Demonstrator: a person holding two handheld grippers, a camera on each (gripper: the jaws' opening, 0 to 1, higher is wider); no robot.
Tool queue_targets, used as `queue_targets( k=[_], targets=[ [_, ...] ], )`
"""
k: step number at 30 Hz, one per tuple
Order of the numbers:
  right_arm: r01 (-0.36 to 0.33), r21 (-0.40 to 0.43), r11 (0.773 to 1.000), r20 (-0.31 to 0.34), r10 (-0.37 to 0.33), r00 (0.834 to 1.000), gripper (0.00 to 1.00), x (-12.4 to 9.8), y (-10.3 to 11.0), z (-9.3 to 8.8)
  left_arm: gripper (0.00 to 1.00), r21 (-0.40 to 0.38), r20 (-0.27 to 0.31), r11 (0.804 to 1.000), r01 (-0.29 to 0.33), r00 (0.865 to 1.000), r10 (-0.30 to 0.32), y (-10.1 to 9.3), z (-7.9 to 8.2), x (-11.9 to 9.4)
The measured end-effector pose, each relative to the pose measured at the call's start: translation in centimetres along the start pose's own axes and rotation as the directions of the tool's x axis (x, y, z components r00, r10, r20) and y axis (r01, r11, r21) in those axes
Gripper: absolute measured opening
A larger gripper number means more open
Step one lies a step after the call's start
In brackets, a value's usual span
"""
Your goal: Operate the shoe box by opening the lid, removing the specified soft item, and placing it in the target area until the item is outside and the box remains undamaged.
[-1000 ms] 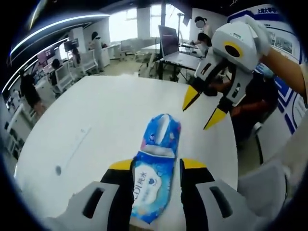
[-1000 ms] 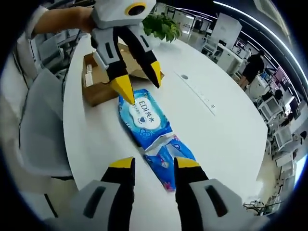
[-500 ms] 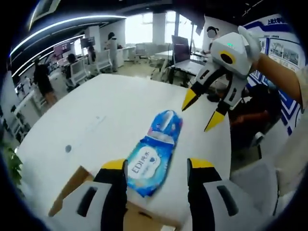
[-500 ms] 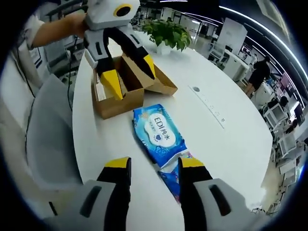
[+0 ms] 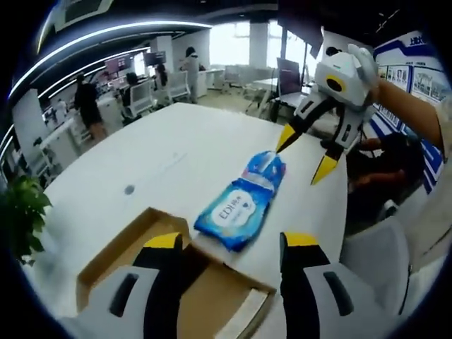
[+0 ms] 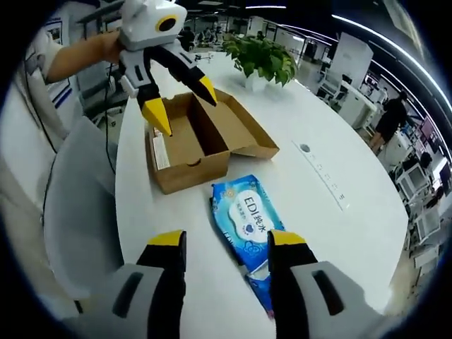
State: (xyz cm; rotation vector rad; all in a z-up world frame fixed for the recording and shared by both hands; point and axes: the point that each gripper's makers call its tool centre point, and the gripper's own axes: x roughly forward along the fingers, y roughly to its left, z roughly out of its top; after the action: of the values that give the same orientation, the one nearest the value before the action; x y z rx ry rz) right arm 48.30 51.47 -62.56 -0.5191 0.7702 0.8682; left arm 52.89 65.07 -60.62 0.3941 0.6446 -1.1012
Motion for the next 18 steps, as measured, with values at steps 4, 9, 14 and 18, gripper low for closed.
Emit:
queue_targets(
  k=[4, 9, 14, 18],
  targets=[
    [-0.023, -0.015, 1.000, 0.008, 0.023, 1.000, 0.44, 0.9, 0.7, 1.1, 0.55, -0.026, -0.002, 0.999, -0.034, 0.999, 0.034, 1.3, -1.5, -1.9],
    [-0.060, -0.041, 0.997, 0.025, 0.061, 0.998, 0.45, 2.2, 1.8, 2.5, 0.55, -0.058, -0.001, 0.996, -0.070, 0.998, 0.070, 2.7, -3.2, -3.8],
    [-0.093, -0.058, 0.994, 0.032, 0.095, 0.995, 0.46, 3.6, 2.9, 3.8, 0.55, -0.100, 0.008, 0.990, -0.099, 0.995, 0.100, 3.8, -4.7, -5.4],
    [-0.130, -0.081, 0.988, 0.036, 0.133, 0.990, 0.46, 4.9, 4.1, 4.6, 0.57, -0.126, 0.032, 0.985, -0.118, 0.992, 0.123, 4.3, -5.6, -6.8]
  ],
)
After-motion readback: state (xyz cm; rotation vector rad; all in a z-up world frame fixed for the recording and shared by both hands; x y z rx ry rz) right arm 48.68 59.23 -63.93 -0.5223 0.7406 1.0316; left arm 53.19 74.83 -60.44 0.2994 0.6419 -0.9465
